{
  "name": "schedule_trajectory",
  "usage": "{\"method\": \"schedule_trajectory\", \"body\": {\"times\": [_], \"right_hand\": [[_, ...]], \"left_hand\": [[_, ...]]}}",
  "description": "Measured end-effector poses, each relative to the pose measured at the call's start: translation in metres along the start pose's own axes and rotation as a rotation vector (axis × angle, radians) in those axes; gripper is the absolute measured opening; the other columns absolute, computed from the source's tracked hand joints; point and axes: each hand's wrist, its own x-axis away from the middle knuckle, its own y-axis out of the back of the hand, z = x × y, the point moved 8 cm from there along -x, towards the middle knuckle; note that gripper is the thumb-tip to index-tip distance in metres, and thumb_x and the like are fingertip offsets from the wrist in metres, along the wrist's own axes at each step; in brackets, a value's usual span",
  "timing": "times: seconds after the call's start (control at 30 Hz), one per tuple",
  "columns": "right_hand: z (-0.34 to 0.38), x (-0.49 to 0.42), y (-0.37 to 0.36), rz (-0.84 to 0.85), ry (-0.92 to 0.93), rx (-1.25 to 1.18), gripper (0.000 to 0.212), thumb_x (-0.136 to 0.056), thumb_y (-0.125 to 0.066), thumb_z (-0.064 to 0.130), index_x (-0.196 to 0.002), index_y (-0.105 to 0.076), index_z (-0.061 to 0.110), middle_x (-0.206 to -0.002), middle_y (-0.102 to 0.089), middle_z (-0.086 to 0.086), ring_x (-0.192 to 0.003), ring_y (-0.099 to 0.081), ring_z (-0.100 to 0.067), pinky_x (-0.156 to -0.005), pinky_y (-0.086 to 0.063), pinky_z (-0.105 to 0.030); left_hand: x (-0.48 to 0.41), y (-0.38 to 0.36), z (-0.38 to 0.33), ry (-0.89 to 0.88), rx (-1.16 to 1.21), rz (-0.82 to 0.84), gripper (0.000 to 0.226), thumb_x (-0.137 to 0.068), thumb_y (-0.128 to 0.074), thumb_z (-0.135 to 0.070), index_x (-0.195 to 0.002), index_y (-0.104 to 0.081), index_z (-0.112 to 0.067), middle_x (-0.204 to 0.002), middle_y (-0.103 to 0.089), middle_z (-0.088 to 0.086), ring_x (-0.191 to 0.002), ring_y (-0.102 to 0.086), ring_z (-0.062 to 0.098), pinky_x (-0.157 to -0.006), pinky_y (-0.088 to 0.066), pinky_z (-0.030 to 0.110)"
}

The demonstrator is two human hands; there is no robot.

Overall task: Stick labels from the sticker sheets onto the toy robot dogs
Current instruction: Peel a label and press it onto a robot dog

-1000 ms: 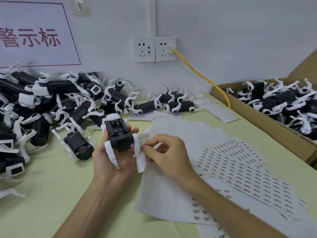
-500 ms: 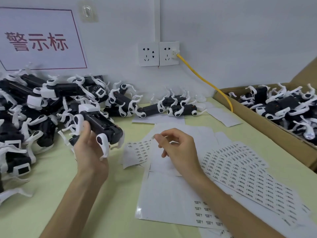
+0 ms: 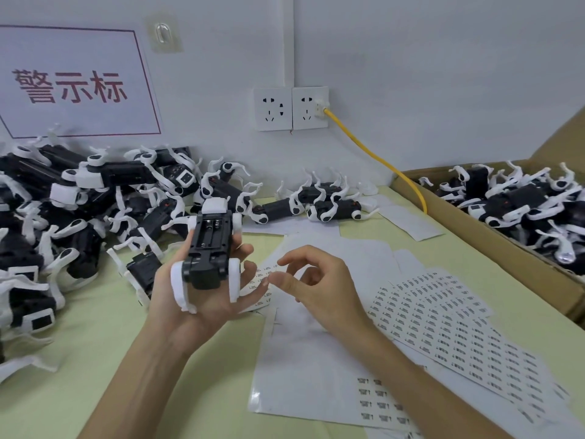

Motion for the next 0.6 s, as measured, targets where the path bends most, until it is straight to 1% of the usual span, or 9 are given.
{"method": "schedule_trajectory", "body": {"times": [0.07, 0.13, 0.23, 0.3, 0.5, 0.6], "right_hand": [[-0.001, 0.001, 0.000, 0.004, 0.001, 0.009, 0.038, -0.067, -0.081, 0.061, -0.090, -0.072, 0.033, -0.079, -0.069, 0.008, -0.055, -0.048, -0.016, -0.057, -0.042, -0.026], [-0.001, 0.001, -0.001, 0.011, 0.000, 0.023, 0.036, -0.069, -0.083, 0.059, -0.090, -0.072, 0.032, -0.080, -0.069, 0.008, -0.055, -0.047, -0.013, -0.057, -0.041, -0.024], [0.001, 0.002, -0.001, 0.013, 0.008, 0.016, 0.041, -0.067, -0.082, 0.065, -0.090, -0.072, 0.032, -0.080, -0.069, 0.009, -0.054, -0.048, -0.011, -0.056, -0.041, -0.020], [0.002, 0.001, 0.000, 0.009, 0.008, 0.029, 0.042, -0.066, -0.081, 0.064, -0.090, -0.072, 0.032, -0.080, -0.069, 0.010, -0.053, -0.048, -0.008, -0.056, -0.041, -0.018], [-0.001, 0.003, -0.001, 0.014, -0.002, 0.122, 0.024, -0.075, -0.087, 0.044, -0.089, -0.072, 0.031, -0.080, -0.069, 0.009, -0.054, -0.048, -0.008, -0.057, -0.041, -0.018], [-0.004, 0.000, -0.002, 0.013, -0.061, 0.095, 0.008, -0.088, -0.080, 0.030, -0.083, -0.074, 0.027, -0.078, -0.070, 0.009, -0.052, -0.055, -0.013, -0.058, -0.043, -0.021]], "left_hand": [[0.000, -0.002, 0.004, 0.040, 0.001, 0.010, 0.051, -0.107, -0.041, -0.049, -0.111, -0.077, -0.013, -0.104, -0.072, 0.006, -0.085, -0.066, 0.026, -0.092, -0.052, 0.054], [0.000, -0.004, 0.007, 0.054, 0.000, 0.013, 0.052, -0.105, -0.046, -0.052, -0.106, -0.077, -0.010, -0.101, -0.072, 0.009, -0.083, -0.066, 0.028, -0.092, -0.052, 0.055], [0.001, -0.005, 0.006, 0.025, -0.041, 0.014, 0.051, -0.103, -0.048, -0.054, -0.110, -0.075, -0.011, -0.103, -0.070, 0.009, -0.082, -0.064, 0.026, -0.090, -0.053, 0.051], [0.001, -0.006, 0.004, 0.007, -0.059, 0.011, 0.050, -0.103, -0.047, -0.054, -0.112, -0.074, -0.013, -0.103, -0.070, 0.007, -0.081, -0.065, 0.024, -0.089, -0.053, 0.048], [0.003, -0.012, 0.002, -0.019, -0.065, 0.023, 0.055, -0.106, -0.041, -0.054, -0.109, -0.077, -0.013, -0.103, -0.072, 0.005, -0.082, -0.068, 0.022, -0.080, -0.058, 0.041], [0.003, -0.010, -0.001, -0.074, -0.108, -0.028, 0.052, -0.102, -0.049, -0.055, -0.111, -0.075, -0.012, -0.105, -0.070, 0.012, -0.081, -0.064, 0.026, -0.083, -0.058, 0.042]]}}
